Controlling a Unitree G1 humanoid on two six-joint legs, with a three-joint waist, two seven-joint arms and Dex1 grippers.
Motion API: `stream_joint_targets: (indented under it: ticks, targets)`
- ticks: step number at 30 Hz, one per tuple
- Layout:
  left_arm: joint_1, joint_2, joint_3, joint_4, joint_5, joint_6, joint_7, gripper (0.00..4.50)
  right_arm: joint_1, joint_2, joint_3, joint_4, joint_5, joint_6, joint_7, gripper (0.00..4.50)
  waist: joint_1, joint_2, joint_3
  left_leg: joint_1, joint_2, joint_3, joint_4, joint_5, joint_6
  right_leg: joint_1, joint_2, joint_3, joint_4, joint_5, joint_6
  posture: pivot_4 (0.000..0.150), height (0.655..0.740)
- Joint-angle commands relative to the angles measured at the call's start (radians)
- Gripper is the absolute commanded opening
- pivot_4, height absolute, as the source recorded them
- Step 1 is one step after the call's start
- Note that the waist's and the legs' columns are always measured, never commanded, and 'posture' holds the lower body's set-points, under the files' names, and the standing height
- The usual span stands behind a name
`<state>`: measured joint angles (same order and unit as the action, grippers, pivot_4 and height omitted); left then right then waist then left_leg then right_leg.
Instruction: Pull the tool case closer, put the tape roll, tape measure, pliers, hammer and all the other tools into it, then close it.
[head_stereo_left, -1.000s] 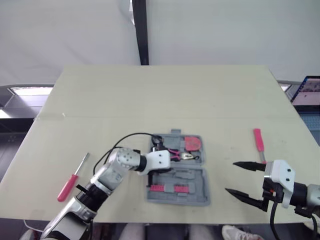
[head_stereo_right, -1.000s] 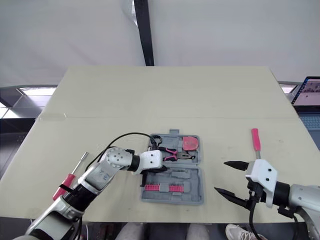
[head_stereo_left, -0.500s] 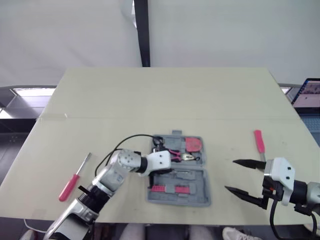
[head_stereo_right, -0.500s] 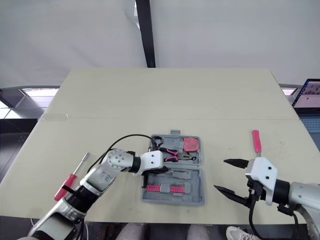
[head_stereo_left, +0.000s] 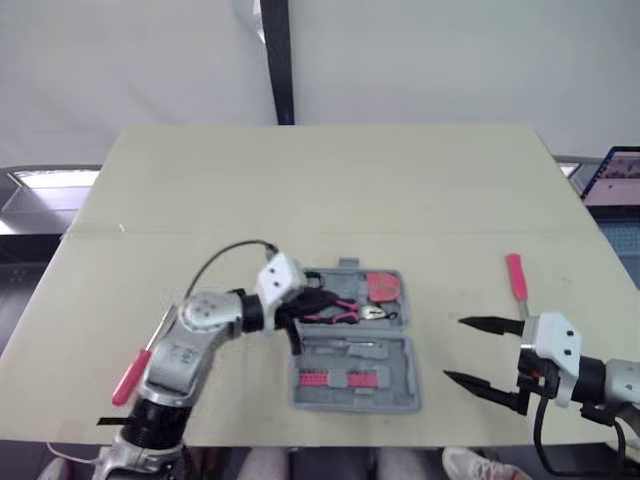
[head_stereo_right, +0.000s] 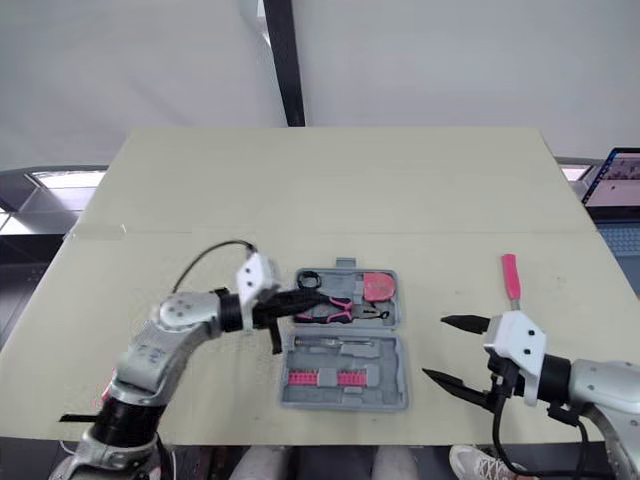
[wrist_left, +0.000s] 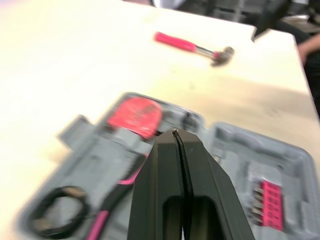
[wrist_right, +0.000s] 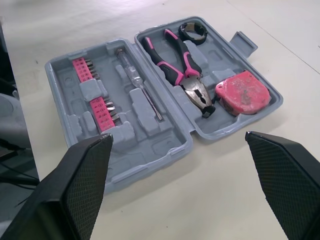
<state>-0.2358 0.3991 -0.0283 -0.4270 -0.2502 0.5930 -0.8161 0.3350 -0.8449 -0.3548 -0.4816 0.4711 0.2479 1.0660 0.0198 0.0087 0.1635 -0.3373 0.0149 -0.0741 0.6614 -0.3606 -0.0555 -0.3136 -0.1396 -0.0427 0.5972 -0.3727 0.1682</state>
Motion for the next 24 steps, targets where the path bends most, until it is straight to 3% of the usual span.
stream_joint_targets:
  ticks: [1,5,10,16,24]
  targets:
    - [0.082,0.017,0.121,-0.095,-0.073,0.125,0.084,0.27,0.007,-0.007,-0.005,-0.01,0.016,0.028,-0.001,4.5,0.001,0.0,0.001,0.0,0.0,0.0,0.0,0.0,0.0,0.0,0.0,0.0,0.0,0.0,0.0,0.15,0.74]
    - [0.249,-0.005,0.267,-0.179,-0.068,0.087,0.2,1.8,0.024,0.008,-0.003,-0.028,0.016,0.061,-0.023,4.5,0.004,-0.002,0.004,0.0,0.0,0.0,0.0,0.0,0.0,0.0,0.0,0.0,-0.003,0.0,0.0,0.15,0.74]
    - [0.512,-0.071,0.383,-0.271,-0.099,0.017,0.256,4.43,0.055,0.047,0.004,-0.033,0.006,0.038,-0.037,4.5,0.005,-0.004,0.005,-0.001,0.0,0.0,0.0,-0.002,-0.001,0.0,0.0,0.0,-0.006,0.0,0.0,0.15,0.74]
    - [0.805,-0.107,0.391,-0.351,-0.126,-0.068,0.233,4.43,0.095,0.057,-0.006,-0.014,-0.009,0.004,-0.028,4.5,0.006,-0.007,0.008,-0.001,0.0,0.0,0.001,-0.003,-0.002,0.0,0.0,0.0,-0.007,0.0,0.0,0.15,0.74]
    - [0.896,-0.118,0.357,-0.328,-0.121,-0.175,0.239,4.43,0.086,0.052,0.0,0.011,-0.015,-0.01,-0.025,4.5,0.005,-0.005,0.009,-0.002,0.0,0.0,0.001,-0.005,-0.001,0.0,0.0,0.0,-0.009,0.0,-0.002,0.15,0.74]
